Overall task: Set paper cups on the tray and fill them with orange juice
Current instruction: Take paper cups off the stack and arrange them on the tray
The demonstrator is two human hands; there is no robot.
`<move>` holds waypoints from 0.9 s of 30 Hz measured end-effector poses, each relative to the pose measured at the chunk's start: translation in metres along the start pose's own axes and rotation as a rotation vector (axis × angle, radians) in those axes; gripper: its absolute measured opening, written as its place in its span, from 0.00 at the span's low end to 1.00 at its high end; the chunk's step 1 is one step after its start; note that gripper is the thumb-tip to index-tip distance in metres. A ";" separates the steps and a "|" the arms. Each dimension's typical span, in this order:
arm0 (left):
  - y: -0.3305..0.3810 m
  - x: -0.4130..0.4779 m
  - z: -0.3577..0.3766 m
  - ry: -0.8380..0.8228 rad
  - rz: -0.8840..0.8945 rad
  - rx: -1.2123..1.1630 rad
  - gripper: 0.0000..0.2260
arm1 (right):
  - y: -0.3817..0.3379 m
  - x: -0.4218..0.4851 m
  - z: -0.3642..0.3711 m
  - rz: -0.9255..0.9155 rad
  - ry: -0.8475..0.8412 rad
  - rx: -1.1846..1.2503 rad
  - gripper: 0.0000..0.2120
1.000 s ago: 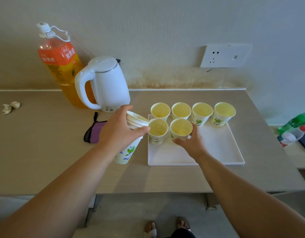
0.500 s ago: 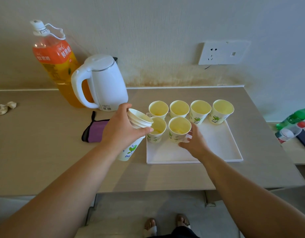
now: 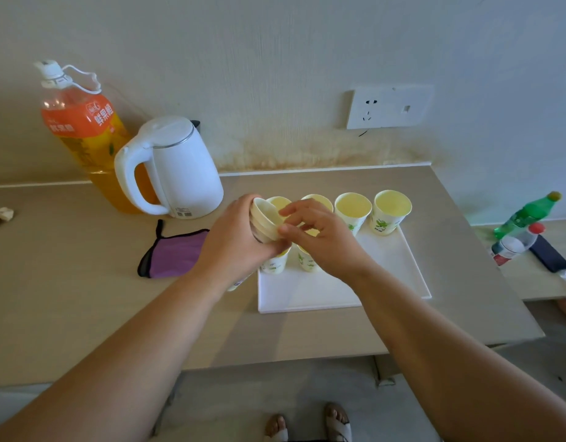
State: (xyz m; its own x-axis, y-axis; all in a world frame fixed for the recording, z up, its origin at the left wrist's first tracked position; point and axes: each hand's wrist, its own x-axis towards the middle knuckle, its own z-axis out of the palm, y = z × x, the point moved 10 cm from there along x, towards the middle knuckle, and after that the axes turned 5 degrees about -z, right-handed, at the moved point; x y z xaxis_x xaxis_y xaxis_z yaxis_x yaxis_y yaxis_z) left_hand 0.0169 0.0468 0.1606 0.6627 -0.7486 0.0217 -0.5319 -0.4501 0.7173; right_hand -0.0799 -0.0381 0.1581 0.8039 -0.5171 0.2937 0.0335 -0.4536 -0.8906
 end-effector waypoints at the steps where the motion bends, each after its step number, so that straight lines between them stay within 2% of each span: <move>1: 0.000 0.001 0.000 -0.002 0.002 0.012 0.29 | -0.002 0.000 0.000 -0.007 -0.004 0.014 0.10; 6: 0.003 -0.001 0.007 -0.018 -0.004 0.061 0.31 | -0.003 -0.002 0.005 0.009 -0.071 -0.017 0.05; 9: 0.006 -0.003 0.004 0.027 -0.035 0.053 0.35 | -0.005 -0.002 0.000 0.020 0.005 0.039 0.08; 12: 0.010 -0.002 0.000 0.058 -0.045 0.094 0.32 | -0.007 -0.001 -0.012 0.041 0.097 0.037 0.11; 15: 0.011 -0.002 -0.001 0.076 -0.041 0.141 0.31 | -0.006 0.003 -0.037 0.078 0.209 0.084 0.11; 20: 0.017 -0.003 0.001 0.098 -0.054 0.063 0.30 | -0.001 0.004 -0.052 0.127 0.215 0.126 0.06; 21: 0.018 -0.002 0.001 0.104 -0.062 0.051 0.29 | 0.008 0.002 -0.052 0.179 0.223 0.170 0.12; 23: 0.023 -0.002 0.002 0.109 -0.069 0.029 0.28 | 0.028 0.000 -0.045 0.321 0.185 0.354 0.37; 24: 0.026 -0.002 0.003 0.103 -0.067 0.022 0.28 | 0.035 -0.002 -0.036 0.390 0.120 0.453 0.43; 25: 0.029 -0.002 0.006 0.091 -0.064 0.021 0.28 | 0.037 -0.002 -0.028 0.417 0.033 0.524 0.42; 27: 0.033 -0.001 0.012 0.051 -0.059 0.031 0.28 | 0.033 -0.004 -0.019 0.402 -0.064 0.612 0.31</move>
State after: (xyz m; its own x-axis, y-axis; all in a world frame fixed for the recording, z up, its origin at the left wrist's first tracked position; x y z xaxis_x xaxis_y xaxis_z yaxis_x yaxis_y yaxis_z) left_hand -0.0074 0.0265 0.1755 0.7189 -0.6950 0.0159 -0.5065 -0.5080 0.6967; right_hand -0.0936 -0.0648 0.1341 0.8564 -0.5063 -0.1010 0.0392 0.2589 -0.9651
